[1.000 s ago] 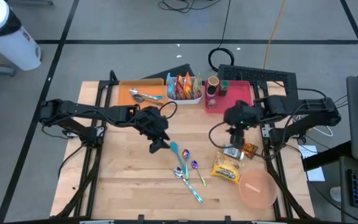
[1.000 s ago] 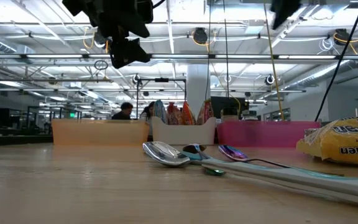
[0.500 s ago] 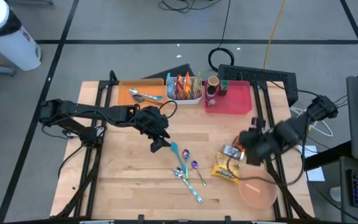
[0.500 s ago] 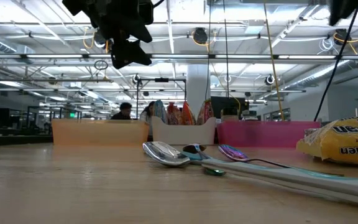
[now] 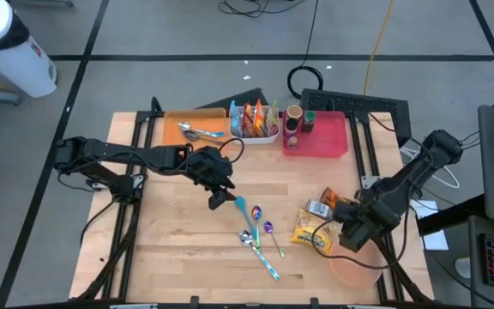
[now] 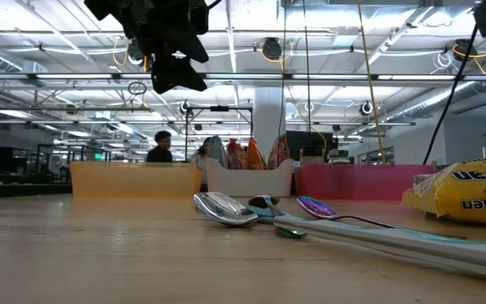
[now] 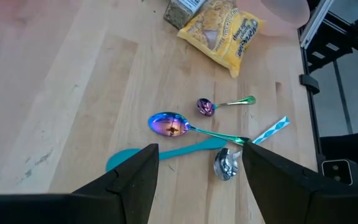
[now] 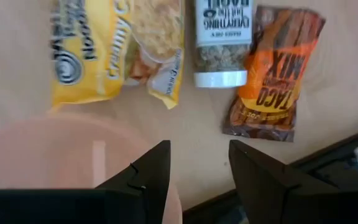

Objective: Pick & Place Food Item
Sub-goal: Put the orange spice bag into the red bin

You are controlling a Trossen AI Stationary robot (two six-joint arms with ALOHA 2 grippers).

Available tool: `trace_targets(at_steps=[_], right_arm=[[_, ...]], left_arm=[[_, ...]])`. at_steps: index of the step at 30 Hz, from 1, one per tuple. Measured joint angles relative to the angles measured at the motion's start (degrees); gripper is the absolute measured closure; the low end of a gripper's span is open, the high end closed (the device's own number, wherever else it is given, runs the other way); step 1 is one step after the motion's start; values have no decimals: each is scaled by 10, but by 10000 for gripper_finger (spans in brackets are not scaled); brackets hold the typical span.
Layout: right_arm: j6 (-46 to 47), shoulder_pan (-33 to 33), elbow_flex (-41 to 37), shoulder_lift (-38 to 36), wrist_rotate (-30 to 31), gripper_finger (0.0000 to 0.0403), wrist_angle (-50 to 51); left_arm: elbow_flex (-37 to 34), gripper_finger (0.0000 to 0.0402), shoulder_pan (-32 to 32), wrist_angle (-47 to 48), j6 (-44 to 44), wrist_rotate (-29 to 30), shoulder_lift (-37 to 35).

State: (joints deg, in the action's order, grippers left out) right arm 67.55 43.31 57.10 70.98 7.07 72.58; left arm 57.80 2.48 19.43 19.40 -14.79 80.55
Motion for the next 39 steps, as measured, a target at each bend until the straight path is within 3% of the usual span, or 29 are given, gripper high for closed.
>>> trace_targets(at_steps=[8, 16, 26, 39], right_arm=[[63, -23, -71, 0, -15, 248, -23], [2, -88, -138, 0, -87, 248, -120], [-97, -197, -177, 0, -84, 248, -122], [-223, -349, -199, 0, -24, 248, -185]], left_arm=[[0, 160, 0, 0, 1, 0, 0], [0, 160, 0, 0, -1, 0, 0], [0, 160, 0, 0, 3, -1, 0], [0, 160, 0, 1, 4, -1, 0]])
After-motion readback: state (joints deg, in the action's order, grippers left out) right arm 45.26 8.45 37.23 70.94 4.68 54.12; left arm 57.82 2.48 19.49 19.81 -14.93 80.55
